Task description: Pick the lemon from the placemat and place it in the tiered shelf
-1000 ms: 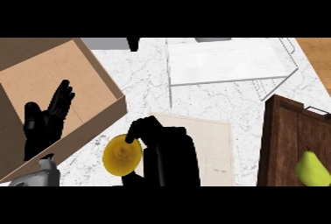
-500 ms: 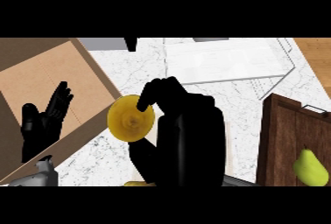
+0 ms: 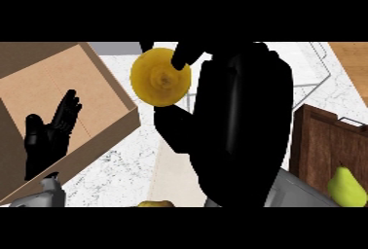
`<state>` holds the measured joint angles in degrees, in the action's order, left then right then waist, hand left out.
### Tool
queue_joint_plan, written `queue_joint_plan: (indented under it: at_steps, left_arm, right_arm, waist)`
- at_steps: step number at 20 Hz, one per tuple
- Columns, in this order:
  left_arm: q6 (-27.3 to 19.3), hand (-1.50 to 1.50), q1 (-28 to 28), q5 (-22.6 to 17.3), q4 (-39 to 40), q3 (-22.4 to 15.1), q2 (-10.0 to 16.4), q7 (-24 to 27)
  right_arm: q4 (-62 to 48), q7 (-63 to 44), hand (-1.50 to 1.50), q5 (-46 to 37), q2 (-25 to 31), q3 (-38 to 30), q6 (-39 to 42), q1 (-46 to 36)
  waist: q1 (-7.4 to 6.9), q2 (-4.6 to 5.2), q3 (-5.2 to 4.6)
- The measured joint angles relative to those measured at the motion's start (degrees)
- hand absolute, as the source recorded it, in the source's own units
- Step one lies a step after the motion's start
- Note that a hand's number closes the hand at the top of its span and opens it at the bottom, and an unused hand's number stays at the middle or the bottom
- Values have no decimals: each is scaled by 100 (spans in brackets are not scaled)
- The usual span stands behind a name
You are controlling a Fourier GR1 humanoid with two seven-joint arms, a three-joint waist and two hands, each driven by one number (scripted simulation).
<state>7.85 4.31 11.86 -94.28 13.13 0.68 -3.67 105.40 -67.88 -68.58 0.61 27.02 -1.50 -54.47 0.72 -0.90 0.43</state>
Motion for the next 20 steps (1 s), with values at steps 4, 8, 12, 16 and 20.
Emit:
queue_joint_plan:
  at_steps: [4,8,12,16,20]
  left_arm:
    - [-59,0,7,11,-6,-35,6,-14]
    - [-62,0,34,30,15,-58,14,20]
    - [-156,0,30,14,33,-104,37,53]
    - [-154,0,55,31,45,-124,35,64]
    - [-138,0,81,19,57,-139,32,60]
  right_arm:
    - [-211,133,150,-148,-13,-504,227,-310]
    - [-508,354,150,-252,-23,-926,422,-599]
    - [-796,573,150,-298,103,-1273,588,-829]
    - [-1094,788,150,-348,259,-1540,658,-962]
    - [-1492,964,150,-527,351,-1639,561,-933]
  waist:
    - [-17,13,7]
    - [-37,21,18]
    - [-52,29,27]
    - [-77,38,29]
    - [-107,52,31]
